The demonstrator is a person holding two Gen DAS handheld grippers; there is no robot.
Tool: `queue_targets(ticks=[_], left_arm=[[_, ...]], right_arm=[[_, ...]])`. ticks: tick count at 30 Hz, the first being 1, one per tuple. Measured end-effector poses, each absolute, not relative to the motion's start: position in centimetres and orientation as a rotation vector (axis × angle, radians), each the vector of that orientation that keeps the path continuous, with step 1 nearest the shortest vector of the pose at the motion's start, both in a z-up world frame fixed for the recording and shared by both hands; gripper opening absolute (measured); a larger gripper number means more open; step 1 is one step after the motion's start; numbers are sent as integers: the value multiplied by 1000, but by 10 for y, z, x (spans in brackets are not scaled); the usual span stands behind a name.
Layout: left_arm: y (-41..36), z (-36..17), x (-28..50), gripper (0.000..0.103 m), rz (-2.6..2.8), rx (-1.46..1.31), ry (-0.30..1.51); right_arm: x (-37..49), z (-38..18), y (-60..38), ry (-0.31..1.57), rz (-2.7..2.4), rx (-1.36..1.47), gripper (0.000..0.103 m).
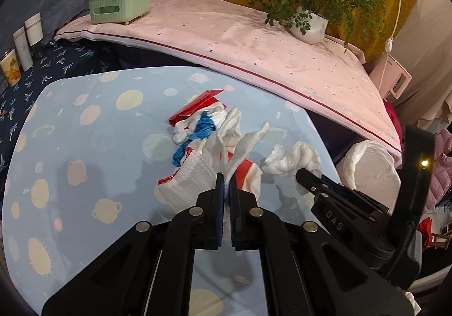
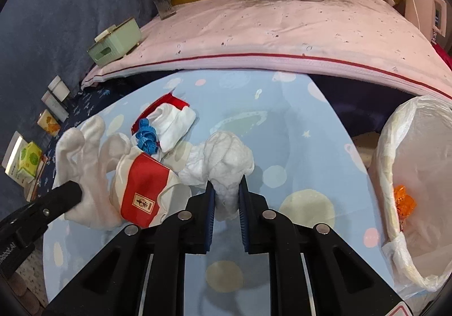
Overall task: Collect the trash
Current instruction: 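Carry the glove and tissue over the bin with both grippers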
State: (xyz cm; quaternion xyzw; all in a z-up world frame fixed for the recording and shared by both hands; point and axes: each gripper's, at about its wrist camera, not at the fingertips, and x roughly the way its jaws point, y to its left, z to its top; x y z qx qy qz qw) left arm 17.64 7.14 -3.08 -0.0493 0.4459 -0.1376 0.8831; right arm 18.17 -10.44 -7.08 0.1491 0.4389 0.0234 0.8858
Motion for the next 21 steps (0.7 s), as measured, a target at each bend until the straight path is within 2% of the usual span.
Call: queue_targets(ticks=[11, 21], left_arm=[[24, -6, 152, 3, -360, -60, 898], [-29, 14, 133, 3, -449, -4, 864]], right_arm=[[138, -25, -155, 808, 12, 382, 14], [107, -12, -198, 754, -57, 404, 14]])
